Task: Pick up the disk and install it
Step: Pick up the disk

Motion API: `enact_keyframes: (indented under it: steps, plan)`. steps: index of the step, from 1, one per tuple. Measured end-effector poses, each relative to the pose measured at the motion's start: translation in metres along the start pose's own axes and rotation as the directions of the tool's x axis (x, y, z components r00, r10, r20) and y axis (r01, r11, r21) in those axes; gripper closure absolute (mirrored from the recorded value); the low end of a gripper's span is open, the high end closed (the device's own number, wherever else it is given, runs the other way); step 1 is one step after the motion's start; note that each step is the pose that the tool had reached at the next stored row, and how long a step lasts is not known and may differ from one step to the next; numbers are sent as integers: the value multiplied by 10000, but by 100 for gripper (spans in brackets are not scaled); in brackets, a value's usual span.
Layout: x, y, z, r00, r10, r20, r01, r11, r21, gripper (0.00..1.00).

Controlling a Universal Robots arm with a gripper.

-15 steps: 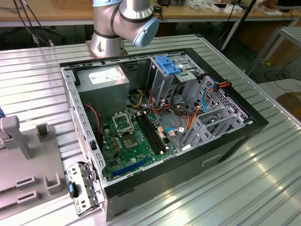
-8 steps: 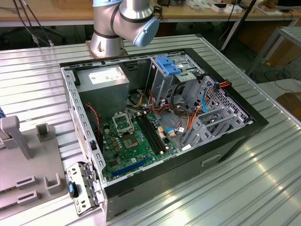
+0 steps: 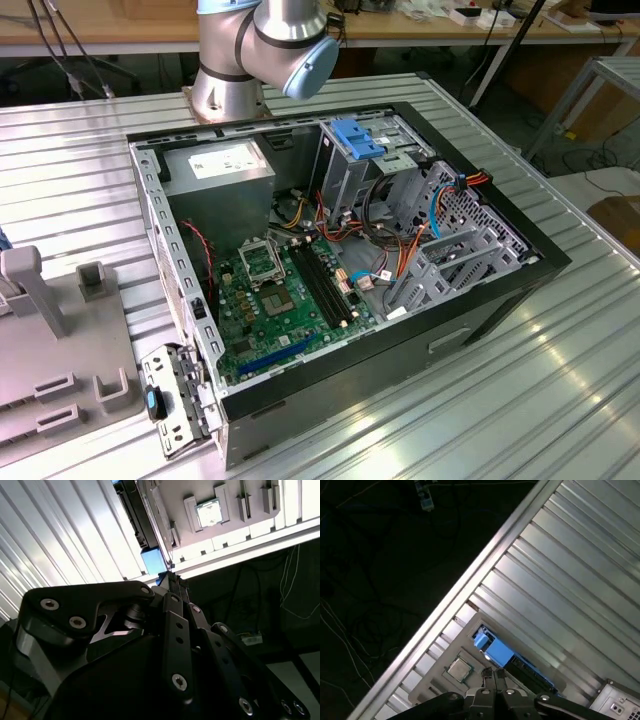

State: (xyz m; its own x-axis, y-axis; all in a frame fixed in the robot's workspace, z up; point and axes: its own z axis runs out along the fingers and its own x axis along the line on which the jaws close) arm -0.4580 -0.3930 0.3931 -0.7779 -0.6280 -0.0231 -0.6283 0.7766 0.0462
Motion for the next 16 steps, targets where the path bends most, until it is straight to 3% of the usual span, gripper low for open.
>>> enact_keyframes:
  steps: [5, 6, 10, 16]
  plan:
    - [0, 0, 0, 9973, -731, -33, 731, 9973, -18, 89]
    - [0, 0, 0, 9946, -1033, -47, 1033, 9946, -26, 89]
    - [0, 0, 0, 9881, -1534, -68, 1534, 9882, -41, 89]
    - [0, 0, 0, 9654, -2607, -112, 2606, 9654, -76, 89]
